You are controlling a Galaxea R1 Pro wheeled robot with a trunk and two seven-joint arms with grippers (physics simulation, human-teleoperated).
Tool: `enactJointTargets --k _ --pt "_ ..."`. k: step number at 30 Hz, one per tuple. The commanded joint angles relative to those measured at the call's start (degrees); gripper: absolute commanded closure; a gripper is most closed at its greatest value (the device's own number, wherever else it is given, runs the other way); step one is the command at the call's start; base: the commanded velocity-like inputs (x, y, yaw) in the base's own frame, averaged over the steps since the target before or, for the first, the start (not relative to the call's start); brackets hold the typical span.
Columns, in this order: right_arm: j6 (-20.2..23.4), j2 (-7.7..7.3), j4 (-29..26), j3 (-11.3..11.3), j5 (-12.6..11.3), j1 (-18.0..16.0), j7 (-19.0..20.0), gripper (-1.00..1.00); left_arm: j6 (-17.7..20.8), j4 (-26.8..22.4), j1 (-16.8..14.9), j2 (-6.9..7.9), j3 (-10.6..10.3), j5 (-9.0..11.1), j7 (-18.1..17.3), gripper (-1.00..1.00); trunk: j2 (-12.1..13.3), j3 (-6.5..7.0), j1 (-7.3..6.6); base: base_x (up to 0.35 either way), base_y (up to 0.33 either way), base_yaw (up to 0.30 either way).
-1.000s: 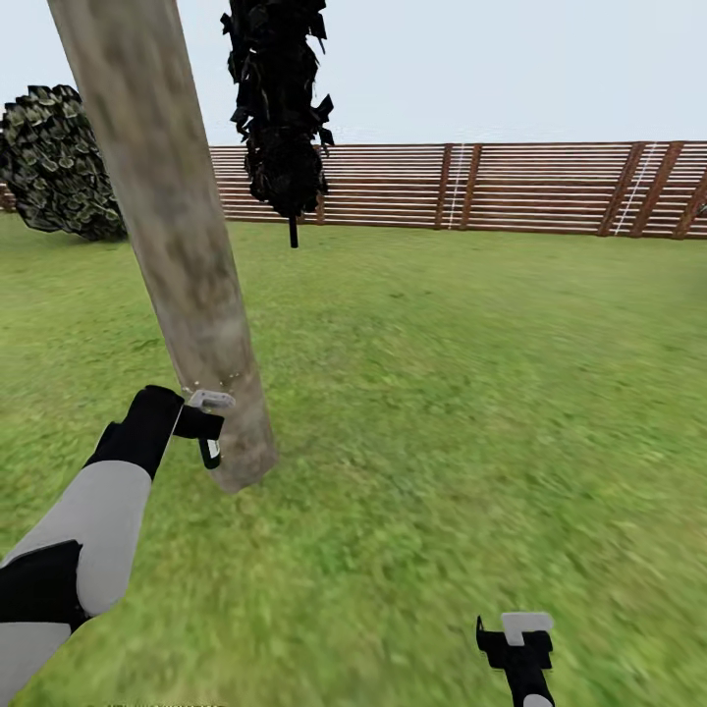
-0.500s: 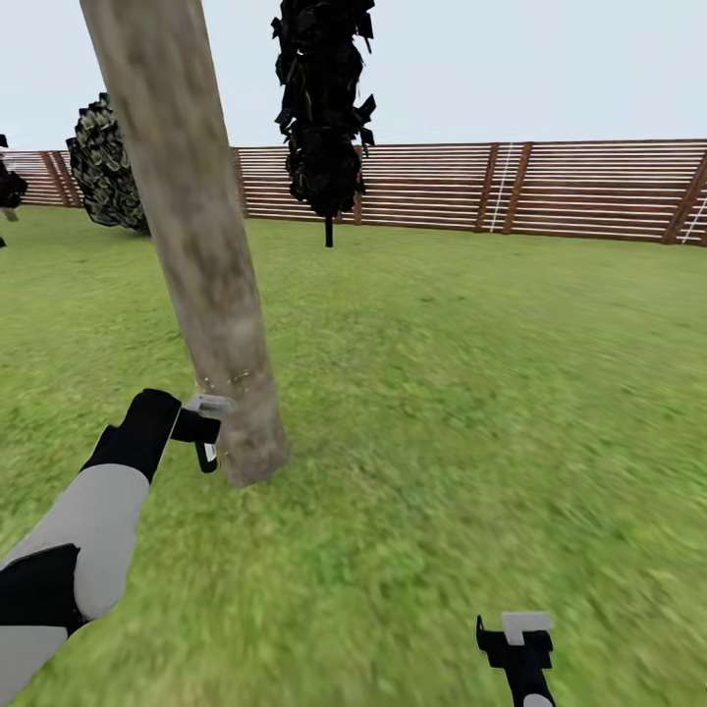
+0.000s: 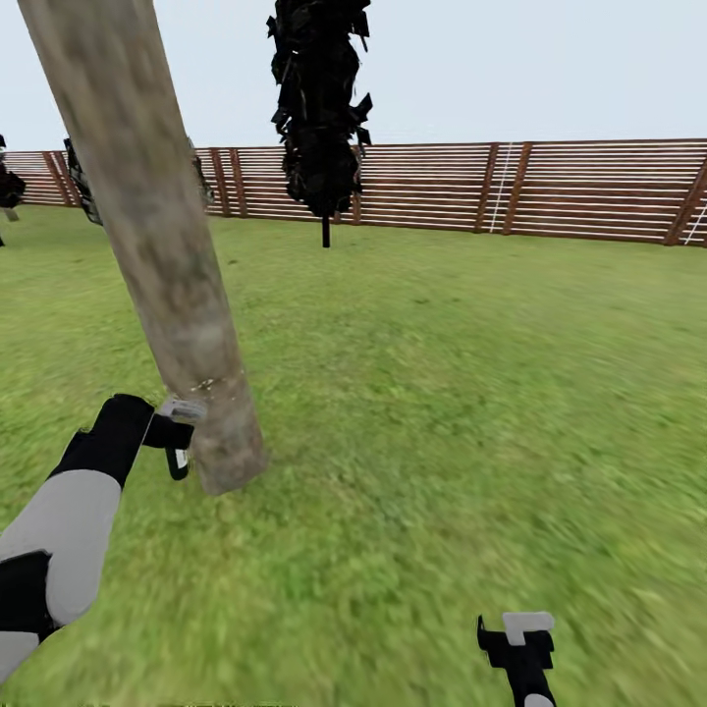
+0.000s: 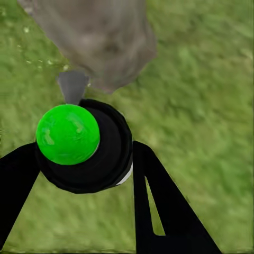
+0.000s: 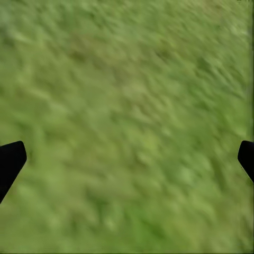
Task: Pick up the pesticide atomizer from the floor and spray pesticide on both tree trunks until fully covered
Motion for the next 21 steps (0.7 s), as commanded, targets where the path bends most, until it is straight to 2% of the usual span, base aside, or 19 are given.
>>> enactJointTargets --k 1,4,6,9,14,16,17,19,20,21 --pt "0.0 0.03 0.0 0.0 0.0 0.0 0.0 -1.0 0.0 0.0 0.3 -0.13 0.0 0.2 0.0 1.0 0.0 0.0 0.0 0.004 -0.274 0.224" --pt "0.0 0.05 0.0 0.0 0.0 0.0 0.0 -1.0 0.0 0.1 0.7 -0.49 0.1 0.3 0.0 1.0 0.0 0.0 0.0 0.007 -0.274 0.256" --pt "0.0 0.06 0.1 0.0 0.0 0.0 0.0 -1.0 -0.1 0.4 0.9 -1.77 0.1 0.3 0.3 1.0 0.0 0.0 0.0 0.087 -0.275 0.274" --pt "0.0 0.06 0.1 0.0 0.0 0.0 0.0 -1.0 -0.1 0.7 1.0 -2.49 0.1 0.3 1.4 1.0 0.0 0.0 0.0 0.142 -0.267 0.276" --pt "0.0 0.06 0.1 0.0 0.0 0.0 0.0 -1.0 -0.1 0.8 1.1 -1.84 2.5 0.2 3.2 1.0 0.0 0.0 0.0 0.235 -0.241 0.277" --pt "0.0 0.01 0.1 0.0 0.0 0.0 0.0 -1.0 -0.4 0.8 2.5 -1.29 3.0 0.1 3.3 1.0 0.0 0.0 0.0 0.253 -0.234 0.131" --pt "0.0 -0.02 0.1 0.0 0.0 0.0 0.0 -1.0 -0.6 0.7 5.3 -2.42 3.0 0.4 3.5 1.0 0.0 0.0 0.0 0.239 -0.231 0.01" --pt "0.0 -0.03 0.1 0.0 0.0 0.0 0.0 -1.0 -0.6 0.6 5.9 -4.7 3.2 0.4 3.7 1.0 0.0 0.0 0.0 0.126 -0.251 0.003" --pt "0.0 -0.03 0.1 0.0 0.0 0.0 0.0 -1.0 -0.6 0.3 6.0 -5.51 3.3 0.3 3.7 1.0 0.0 0.0 0.0 0.029 -0.27 0.001" --pt "0.0 -0.03 0.1 0.0 0.0 0.0 0.0 -1.0 -0.6 0.2 6.0 -5.67 3.3 0.3 3.8 1.0 0.0 0.0 0.0 0.015 -0.273 0.0"
